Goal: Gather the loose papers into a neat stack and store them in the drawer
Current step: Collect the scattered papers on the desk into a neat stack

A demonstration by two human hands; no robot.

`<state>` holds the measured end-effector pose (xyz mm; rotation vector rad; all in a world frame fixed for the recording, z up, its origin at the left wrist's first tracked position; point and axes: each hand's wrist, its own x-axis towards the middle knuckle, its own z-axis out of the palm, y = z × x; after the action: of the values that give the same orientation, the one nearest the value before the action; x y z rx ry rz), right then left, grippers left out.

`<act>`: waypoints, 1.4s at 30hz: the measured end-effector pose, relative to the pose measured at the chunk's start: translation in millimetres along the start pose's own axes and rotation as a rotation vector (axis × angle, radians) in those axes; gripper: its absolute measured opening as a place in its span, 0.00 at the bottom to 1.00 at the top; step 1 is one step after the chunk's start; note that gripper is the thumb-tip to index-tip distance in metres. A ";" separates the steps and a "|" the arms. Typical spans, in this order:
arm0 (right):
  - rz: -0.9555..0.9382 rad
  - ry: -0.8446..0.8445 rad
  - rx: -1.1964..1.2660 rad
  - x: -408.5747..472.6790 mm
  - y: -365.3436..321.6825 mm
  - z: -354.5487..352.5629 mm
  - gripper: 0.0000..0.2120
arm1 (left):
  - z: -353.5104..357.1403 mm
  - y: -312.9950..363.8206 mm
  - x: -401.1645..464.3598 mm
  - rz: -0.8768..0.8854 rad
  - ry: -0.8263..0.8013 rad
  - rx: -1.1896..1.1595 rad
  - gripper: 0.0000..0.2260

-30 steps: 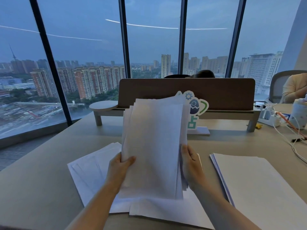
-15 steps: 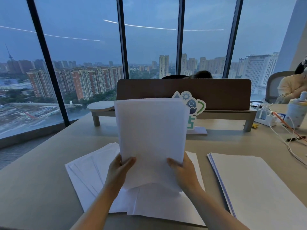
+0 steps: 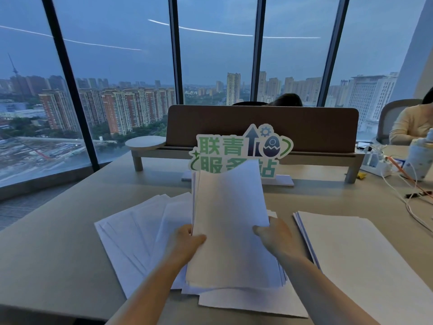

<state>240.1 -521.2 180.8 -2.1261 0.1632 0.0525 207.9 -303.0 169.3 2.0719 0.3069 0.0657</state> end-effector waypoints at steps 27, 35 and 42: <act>0.288 0.037 0.250 12.8 31.6 -0.6 0.05 | 18.8 -7.6 11.6 -0.198 0.038 -0.062 0.08; 0.350 -0.139 0.122 24.2 27.0 -1.0 0.16 | 20.9 -11.8 11.7 -0.186 0.042 -0.023 0.07; 0.071 -0.036 0.255 12.6 21.8 0.8 0.10 | 12.9 -14.8 7.7 -0.166 0.043 -0.121 0.05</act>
<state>249.6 -533.1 160.8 -1.8642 0.2126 0.1057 214.8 -305.1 149.5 1.9200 0.4887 0.0280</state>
